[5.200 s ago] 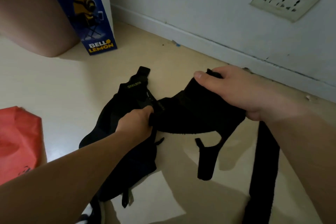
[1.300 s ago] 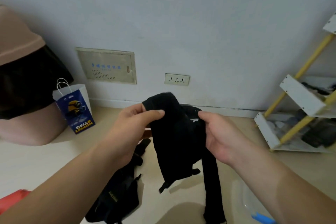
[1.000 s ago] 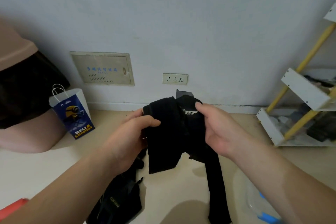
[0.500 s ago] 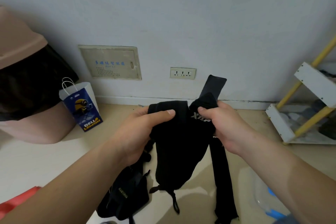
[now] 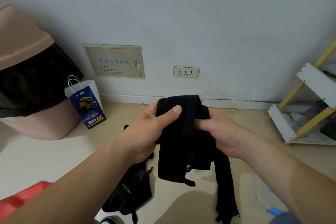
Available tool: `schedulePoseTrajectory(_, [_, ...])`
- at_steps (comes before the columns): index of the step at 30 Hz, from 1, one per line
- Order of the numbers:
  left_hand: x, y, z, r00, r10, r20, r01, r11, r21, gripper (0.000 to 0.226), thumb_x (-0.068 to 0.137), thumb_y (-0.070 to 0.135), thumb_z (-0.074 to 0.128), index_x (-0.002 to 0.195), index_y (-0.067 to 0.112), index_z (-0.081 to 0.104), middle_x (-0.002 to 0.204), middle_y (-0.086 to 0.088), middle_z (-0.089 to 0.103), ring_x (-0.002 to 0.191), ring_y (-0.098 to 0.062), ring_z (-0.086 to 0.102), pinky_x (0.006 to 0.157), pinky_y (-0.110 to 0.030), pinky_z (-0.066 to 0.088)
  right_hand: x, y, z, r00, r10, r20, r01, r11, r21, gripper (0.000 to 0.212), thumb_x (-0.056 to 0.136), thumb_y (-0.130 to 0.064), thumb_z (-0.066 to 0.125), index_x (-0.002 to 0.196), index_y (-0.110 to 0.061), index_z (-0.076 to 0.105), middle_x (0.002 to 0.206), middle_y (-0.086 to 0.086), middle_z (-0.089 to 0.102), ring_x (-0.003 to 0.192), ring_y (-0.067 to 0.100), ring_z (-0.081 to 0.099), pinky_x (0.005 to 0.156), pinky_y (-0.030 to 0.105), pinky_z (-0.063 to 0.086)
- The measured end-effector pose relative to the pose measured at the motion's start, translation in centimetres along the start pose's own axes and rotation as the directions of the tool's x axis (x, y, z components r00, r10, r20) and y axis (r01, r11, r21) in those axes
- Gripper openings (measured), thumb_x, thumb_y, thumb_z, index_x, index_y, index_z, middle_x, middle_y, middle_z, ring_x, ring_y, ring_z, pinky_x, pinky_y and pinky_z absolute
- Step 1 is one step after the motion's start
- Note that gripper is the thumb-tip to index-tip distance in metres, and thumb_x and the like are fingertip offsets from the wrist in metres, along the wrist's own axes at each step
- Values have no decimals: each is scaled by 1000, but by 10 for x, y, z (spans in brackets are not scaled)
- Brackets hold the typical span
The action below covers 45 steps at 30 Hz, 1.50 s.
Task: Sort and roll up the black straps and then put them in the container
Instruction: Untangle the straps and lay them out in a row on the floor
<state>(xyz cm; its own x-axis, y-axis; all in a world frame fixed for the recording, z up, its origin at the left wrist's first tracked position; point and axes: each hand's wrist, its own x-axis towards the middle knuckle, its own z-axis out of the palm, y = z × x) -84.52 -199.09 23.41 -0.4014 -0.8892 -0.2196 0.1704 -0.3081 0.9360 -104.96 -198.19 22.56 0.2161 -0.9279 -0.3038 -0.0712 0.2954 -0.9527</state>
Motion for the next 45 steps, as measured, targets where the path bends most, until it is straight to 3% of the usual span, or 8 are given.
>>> schedulePoseTrajectory(8, [-1, -6, 6, 1000, -31, -2, 31, 989, 147, 22, 101, 28, 67, 120, 18, 74, 117, -13, 78, 111, -32, 75, 108, -55, 54, 15, 16, -7, 984, -14, -179, -11, 991, -135, 13, 96, -26, 79, 108, -23, 80, 101, 3, 83, 99, 26, 80, 96, 47, 61])
schedulePoseTrajectory(17, [-5, -6, 4, 952, -304, 35, 276, 902, 331, 20, 98, 26, 74, 115, 17, 75, 102, -9, 82, 92, -25, 79, 86, -39, 60, 20, 10, -34, 901, -246, -358, 115, 930, -349, 23, 93, -6, 75, 98, -28, 75, 85, -14, 79, 78, -1, 73, 64, 12, 53])
schedulePoseTrajectory(27, [1, -4, 13, 955, -276, -112, 288, 950, 119, 56, 95, 57, 66, 114, 5, 77, 107, -13, 81, 93, -28, 79, 86, -38, 61, 6, 8, 1, 969, -234, -76, 175, 873, -455, 10, 94, -16, 76, 95, -25, 73, 80, -9, 77, 75, 7, 75, 70, 34, 61])
schedulePoseTrajectory(30, [1, -3, 8, 959, -262, -108, 271, 959, 81, 50, 100, 46, 66, 116, 0, 74, 104, -20, 78, 84, -28, 75, 75, -35, 62, 4, 5, 0, 979, -204, 14, 197, 928, -316, 28, 85, -13, 78, 113, -16, 72, 105, 10, 79, 99, 23, 77, 92, 45, 61])
schedulePoseTrajectory(33, [0, 2, 4, 975, -205, -90, 211, 976, 58, 29, 101, 36, 65, 109, 10, 72, 99, -19, 73, 80, -26, 71, 73, -34, 58, 2, -2, -9, 983, -114, 143, 111, 993, 33, 44, 81, -9, 60, 124, -3, 68, 112, 13, 74, 101, 26, 71, 89, 39, 56])
schedulePoseTrajectory(36, [0, 2, 3, 985, -152, -84, 156, 987, 37, 16, 100, 21, 65, 96, 7, 71, 85, -16, 70, 69, -25, 69, 68, -32, 56, 8, -2, -10, 1000, -1, 17, -2, 984, 175, 38, 102, -37, 62, 124, -8, 72, 118, 6, 78, 106, 23, 75, 94, 40, 57])
schedulePoseTrajectory(40, [-1, 1, 7, 990, -120, -79, 125, 990, 63, 43, 95, 3, 63, 54, 14, 64, 59, -9, 63, 48, -19, 62, 50, -25, 52, 25, 7, -19, 945, 84, -316, -39, 988, 147, 41, 106, -47, 59, 125, -13, 70, 113, 6, 81, 106, 28, 78, 100, 45, 59])
schedulePoseTrajectory(45, [3, 6, 0, 999, -29, -24, 28, 997, -67, 28, 71, 2, 75, 68, 15, 50, 107, -22, 69, 71, -29, 64, 62, -31, 54, 38, 21, -38, 879, 102, -466, -39, 989, 143, 31, 102, -41, 66, 125, -20, 68, 120, 11, 78, 105, 33, 77, 80, 41, 63])
